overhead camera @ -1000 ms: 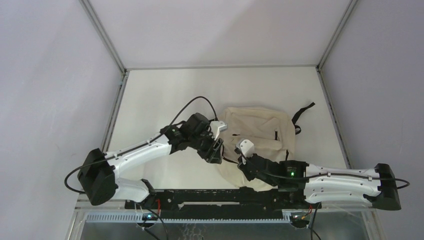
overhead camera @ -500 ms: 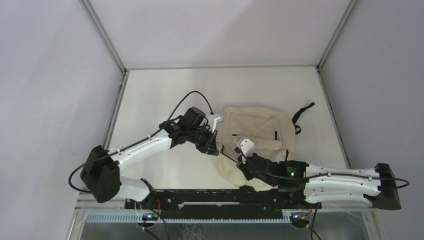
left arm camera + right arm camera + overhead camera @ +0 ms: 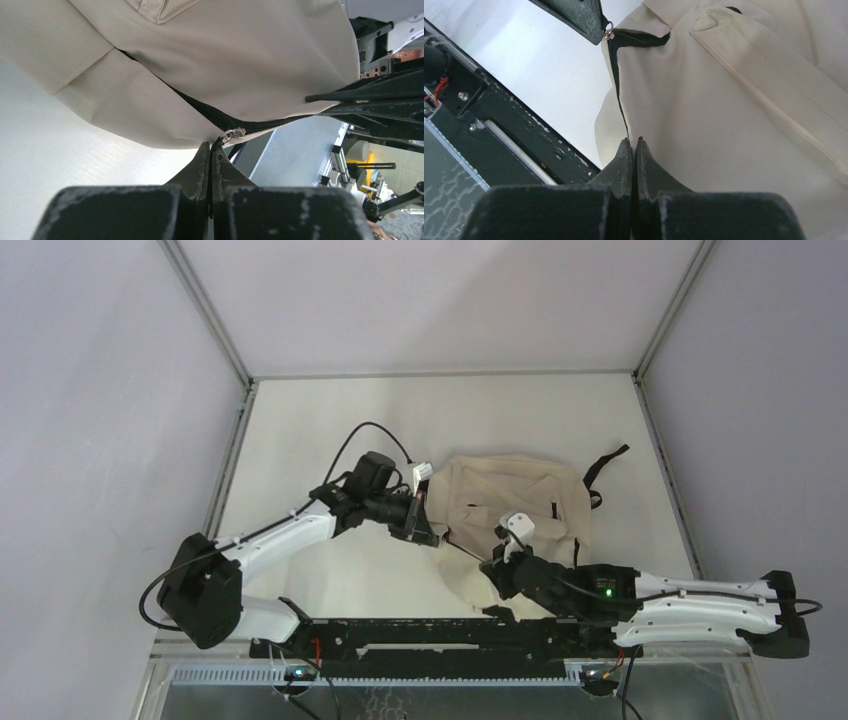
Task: Pack the student bag
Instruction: Zip the student bag at the center of the board.
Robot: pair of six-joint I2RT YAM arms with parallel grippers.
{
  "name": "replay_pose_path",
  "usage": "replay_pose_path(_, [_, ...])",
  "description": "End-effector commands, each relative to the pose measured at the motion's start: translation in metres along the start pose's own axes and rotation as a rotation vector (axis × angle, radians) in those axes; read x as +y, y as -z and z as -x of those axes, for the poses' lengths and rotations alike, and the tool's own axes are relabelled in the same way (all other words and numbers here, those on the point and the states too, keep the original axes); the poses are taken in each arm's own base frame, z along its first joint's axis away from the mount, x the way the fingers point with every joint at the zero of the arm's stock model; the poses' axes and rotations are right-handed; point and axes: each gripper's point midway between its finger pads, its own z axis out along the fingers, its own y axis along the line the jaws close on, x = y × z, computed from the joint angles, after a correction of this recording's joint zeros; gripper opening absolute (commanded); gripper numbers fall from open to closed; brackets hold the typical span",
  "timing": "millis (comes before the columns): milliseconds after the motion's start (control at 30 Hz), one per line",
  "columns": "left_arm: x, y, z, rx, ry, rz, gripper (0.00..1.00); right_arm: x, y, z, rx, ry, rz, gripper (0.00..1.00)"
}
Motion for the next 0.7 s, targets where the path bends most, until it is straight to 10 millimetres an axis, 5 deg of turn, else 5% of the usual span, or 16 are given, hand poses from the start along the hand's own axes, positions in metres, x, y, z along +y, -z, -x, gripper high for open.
replay_pose_path(0, [0.062, 0.015, 0.023, -0.136, 0.033, 0.251, 0.00, -0.018, 0.015, -0.007, 0.014, -0.041, -0.060, 0.00])
replay_pose_path(200, [0.070, 0.013, 0.016, -0.120, 0.052, 0.272, 0.00, -0.029, 0.026, -0.004, 0.005, -0.123, -0.098, 0.00])
replay_pose_path(300, [0.049, 0.010, 0.015, -0.107, 0.007, 0.180, 0.00, -0.022, 0.028, -0.006, 0.020, -0.118, -0.055, 0.00])
replay_pose_path(433, [0.002, -0.003, 0.002, -0.041, -0.147, 0.063, 0.00, 0.019, 0.024, -0.004, 0.071, 0.030, 0.145, 0.01])
replay_pose_path(500, [-0.013, -0.012, -0.006, -0.005, -0.171, 0.021, 0.00, 0.028, 0.023, 0.000, 0.085, 0.068, 0.164, 0.36])
replay_pose_path(533, [-0.019, -0.017, -0.012, 0.015, -0.172, -0.002, 0.00, 0.030, 0.022, 0.003, 0.086, 0.085, 0.164, 0.44])
replay_pose_path(667, [-0.039, -0.035, -0.036, 0.087, -0.185, -0.072, 0.00, 0.033, 0.023, 0.014, 0.060, 0.101, 0.164, 0.54])
